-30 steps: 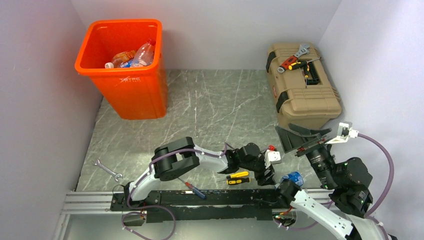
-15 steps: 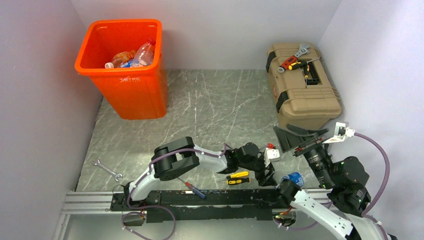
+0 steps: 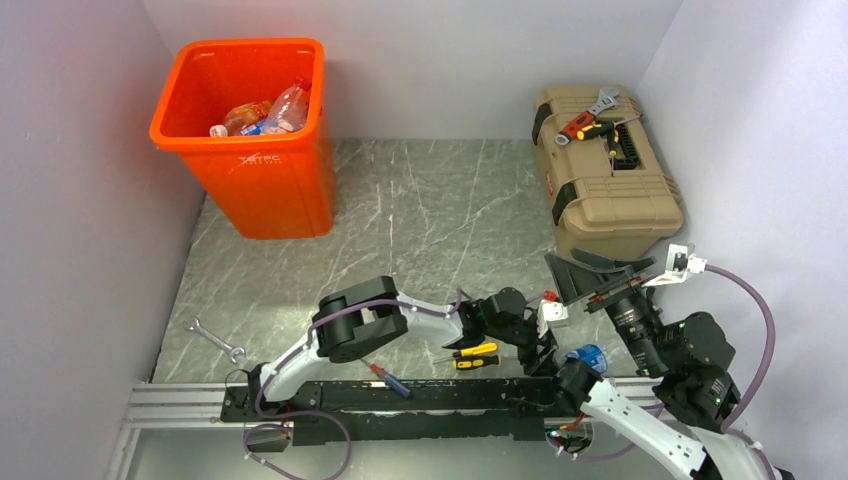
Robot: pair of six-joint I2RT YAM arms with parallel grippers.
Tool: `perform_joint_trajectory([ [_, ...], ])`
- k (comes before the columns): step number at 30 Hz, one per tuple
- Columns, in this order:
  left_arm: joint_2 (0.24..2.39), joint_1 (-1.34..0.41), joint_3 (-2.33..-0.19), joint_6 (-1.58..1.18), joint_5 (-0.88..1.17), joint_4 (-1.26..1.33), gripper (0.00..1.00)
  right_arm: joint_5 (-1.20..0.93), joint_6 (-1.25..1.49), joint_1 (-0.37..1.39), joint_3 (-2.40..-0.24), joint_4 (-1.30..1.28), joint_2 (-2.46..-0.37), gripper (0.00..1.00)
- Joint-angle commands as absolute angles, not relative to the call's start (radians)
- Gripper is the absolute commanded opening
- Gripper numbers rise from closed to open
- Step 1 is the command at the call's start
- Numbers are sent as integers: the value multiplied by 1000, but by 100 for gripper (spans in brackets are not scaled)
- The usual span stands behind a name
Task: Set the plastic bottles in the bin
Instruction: Pick up the plastic bottle from the corner of the board.
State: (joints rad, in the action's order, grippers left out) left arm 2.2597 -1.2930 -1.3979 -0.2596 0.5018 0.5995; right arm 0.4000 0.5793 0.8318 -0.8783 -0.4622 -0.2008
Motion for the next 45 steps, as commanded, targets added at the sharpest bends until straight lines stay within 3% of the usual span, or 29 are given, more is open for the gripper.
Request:
perform_joint_trajectory([
  [1, 2305, -1304, -1450, -274, 548, 590, 74, 413, 574, 831, -876, -446, -207, 100],
  [8, 2346, -1314, -1495, -239, 561, 523, 71, 425, 569, 832, -877, -454, -210, 100],
  [17, 2343, -1318, -1472, -220, 550, 515, 55, 436, 560, 832, -874, -451, -213, 100],
  [26, 2323, -1318, -1448, -223, 537, 564, 26, 435, 566, 831, -873, -451, -213, 100],
  [30, 2316, -1318, -1441, -223, 534, 573, 18, 438, 570, 832, -870, -454, -209, 100],
  [34, 2307, -1318, -1428, -226, 520, 584, 0, 437, 569, 831, -871, -454, -209, 100],
  [45, 2051, -1251, -1250, -154, 332, 587, 0, 432, 559, 831, -882, -440, -224, 100],
])
